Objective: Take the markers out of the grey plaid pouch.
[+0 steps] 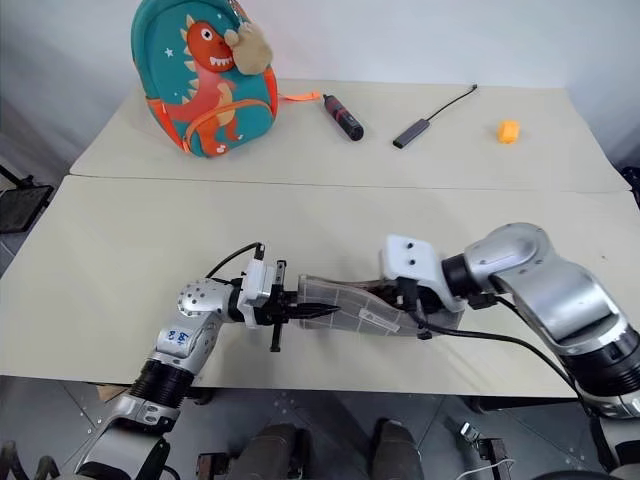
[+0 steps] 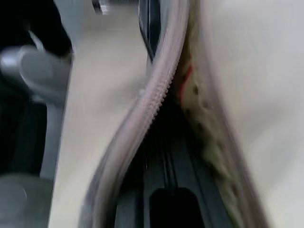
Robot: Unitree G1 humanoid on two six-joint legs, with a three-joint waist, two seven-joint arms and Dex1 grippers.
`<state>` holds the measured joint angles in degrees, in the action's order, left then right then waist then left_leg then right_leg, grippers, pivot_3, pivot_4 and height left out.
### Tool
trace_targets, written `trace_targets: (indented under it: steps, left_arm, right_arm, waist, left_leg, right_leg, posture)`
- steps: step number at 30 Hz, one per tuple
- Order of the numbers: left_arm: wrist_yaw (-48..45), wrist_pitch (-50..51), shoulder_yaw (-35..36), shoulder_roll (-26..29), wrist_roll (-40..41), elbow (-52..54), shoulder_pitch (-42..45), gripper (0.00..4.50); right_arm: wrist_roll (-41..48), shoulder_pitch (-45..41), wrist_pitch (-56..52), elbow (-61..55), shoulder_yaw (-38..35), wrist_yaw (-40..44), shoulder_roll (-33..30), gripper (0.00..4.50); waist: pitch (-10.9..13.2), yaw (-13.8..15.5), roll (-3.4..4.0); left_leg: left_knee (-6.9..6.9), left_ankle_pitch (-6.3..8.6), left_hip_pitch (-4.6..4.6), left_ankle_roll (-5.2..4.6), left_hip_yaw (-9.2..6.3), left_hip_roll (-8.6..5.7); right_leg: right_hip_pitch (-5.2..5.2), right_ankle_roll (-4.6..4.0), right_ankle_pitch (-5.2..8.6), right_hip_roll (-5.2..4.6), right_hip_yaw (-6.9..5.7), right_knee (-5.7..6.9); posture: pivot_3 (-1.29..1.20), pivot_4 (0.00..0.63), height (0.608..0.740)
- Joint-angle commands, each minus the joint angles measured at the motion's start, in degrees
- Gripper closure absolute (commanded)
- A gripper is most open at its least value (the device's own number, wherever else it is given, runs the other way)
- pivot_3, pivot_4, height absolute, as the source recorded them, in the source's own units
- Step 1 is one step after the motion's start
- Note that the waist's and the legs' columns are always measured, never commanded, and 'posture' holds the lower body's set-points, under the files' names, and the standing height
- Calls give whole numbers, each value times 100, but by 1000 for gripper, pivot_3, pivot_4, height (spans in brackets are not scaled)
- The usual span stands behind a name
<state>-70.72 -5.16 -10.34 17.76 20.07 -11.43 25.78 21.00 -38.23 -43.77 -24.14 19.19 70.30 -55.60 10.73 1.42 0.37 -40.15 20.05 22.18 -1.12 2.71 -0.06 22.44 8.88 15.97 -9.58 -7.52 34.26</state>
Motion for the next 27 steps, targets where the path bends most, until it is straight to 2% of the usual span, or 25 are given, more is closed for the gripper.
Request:
trace_targets:
  steps: [1,2,4,9,16,21,25,27]
  left_arm:
    - [-11,-25,-64,44,-46,177,-133,4500]
    - [-7,-26,-63,47,-49,185,-142,4500]
    - [38,-29,-54,61,-69,245,-183,4500]
    - [101,-22,-46,74,-93,299,-223,4500]
    - [173,-39,-70,70,-113,343,-248,4500]
    - [194,-77,-110,96,-146,406,-293,4500]
    - [177,-108,-135,139,-169,492,-345,4500]
    - [170,-139,-141,137,-180,497,-340,4500]
  right_arm:
    - [-390,-104,-184,-185,206,-177,-109,4472]
    - [-469,-115,-182,-193,234,-206,-110,4472]
    - [-615,-86,-171,-303,326,-236,-133,4098]
    - [-843,-73,-167,-414,597,-137,-123,2589]
    - [-1329,66,-181,-162,1201,-202,33,2589]
    - [-1872,51,-6,167,1572,-396,352,2589]
    - [-2021,107,-59,84,1666,-329,476,2589]
    - [-2003,61,-167,-42,1629,-294,558,2589]
  waist:
    - [-1,-4,0]
    - [-1,-6,0]
    - [-1,-11,0]
    - [-1,-13,-1]
    - [-6,-17,-5]
    - [-67,-74,-54]
    - [-81,-148,-66]
    - [-85,-155,-66]
  left_leg:
    - [0,0,0,0,1,0]
    - [0,0,0,0,1,0]
    - [0,0,0,0,1,1]
    - [0,0,-1,0,2,2]
    - [0,0,-3,0,3,1]
    - [2,-1,-14,2,3,5]
    - [17,5,-105,7,-14,10]
    - [16,7,-108,9,-49,16]
  right_leg:
    - [0,0,0,0,0,-1]
    - [0,0,0,0,0,-1]
    - [0,0,0,0,0,0]
    - [0,0,0,0,0,1]
    - [-1,0,0,0,1,1]
    - [-9,-1,1,3,1,2]
    - [-103,-2,2,3,-1,-21]
    - [-104,-3,2,4,1,-20]
  posture:
    - [0,150,740]
    - [0,150,740]
    - [0,150,740]
    - [0,150,740]
    - [0,150,740]
    - [0,150,740]
    - [0,150,740]
    - [0,150,740]
